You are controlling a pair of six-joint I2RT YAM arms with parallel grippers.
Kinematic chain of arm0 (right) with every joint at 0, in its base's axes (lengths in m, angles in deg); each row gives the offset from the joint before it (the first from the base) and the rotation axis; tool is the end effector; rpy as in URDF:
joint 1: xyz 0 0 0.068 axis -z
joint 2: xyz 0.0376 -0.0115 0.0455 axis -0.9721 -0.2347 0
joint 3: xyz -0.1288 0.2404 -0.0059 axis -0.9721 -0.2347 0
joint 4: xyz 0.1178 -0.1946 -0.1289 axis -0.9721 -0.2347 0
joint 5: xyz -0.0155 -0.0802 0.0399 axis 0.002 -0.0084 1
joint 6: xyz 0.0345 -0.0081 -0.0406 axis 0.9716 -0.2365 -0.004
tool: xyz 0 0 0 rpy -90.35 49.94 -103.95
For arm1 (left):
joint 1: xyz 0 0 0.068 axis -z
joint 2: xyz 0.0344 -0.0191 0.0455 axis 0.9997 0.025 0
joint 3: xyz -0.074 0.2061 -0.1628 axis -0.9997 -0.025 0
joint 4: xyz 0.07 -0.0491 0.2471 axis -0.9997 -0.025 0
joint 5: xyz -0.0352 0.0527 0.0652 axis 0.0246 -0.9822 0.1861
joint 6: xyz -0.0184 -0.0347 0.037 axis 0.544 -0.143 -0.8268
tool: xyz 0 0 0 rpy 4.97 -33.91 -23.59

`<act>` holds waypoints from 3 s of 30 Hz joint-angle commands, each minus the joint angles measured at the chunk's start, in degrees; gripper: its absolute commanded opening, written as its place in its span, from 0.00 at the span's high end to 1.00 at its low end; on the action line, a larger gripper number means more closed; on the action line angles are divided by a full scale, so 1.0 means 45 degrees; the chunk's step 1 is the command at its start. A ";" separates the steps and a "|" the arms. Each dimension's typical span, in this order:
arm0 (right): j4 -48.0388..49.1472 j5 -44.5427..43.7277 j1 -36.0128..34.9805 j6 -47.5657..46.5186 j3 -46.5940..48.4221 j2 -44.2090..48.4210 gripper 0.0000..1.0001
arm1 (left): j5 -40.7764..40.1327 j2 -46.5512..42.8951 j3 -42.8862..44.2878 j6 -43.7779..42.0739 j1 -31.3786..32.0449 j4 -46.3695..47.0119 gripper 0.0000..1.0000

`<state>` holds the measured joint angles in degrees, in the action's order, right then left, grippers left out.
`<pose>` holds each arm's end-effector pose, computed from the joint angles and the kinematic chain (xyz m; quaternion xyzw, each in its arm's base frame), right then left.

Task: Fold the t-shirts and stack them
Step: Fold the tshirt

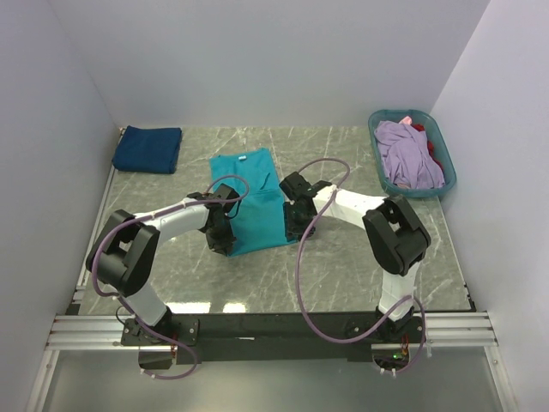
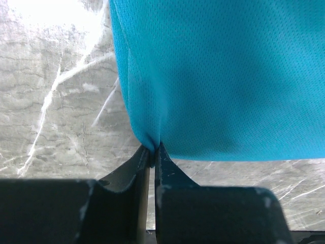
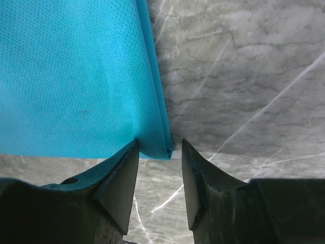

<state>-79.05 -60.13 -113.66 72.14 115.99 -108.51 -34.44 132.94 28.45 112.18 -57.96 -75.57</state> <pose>0.2886 0.2214 0.1619 -0.0517 0.9862 0.1067 0.1158 0.2494 -0.1463 0.1578 -0.1591 0.9828 -0.0478 0.0811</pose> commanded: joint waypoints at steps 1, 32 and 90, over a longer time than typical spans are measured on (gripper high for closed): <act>-0.0375 -0.0463 -0.0202 0.0157 0.0529 -0.0386 0.54 | -0.0180 0.0539 -0.0563 -0.0130 0.0092 0.0195 0.91; -0.2874 0.1449 -0.0593 -0.0956 -0.2043 0.2637 1.00 | 0.1441 -0.3186 -0.2085 -0.0016 0.1086 -0.1911 0.99; -0.1120 0.2057 0.2629 -0.1621 0.9281 -0.3043 1.00 | 0.2476 0.1963 0.5569 -0.3255 -0.4146 0.2125 0.99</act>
<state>-90.94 -49.90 -102.75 63.68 156.95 -122.13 -22.09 140.55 50.33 99.17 -76.36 -72.40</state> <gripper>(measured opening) 0.011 0.095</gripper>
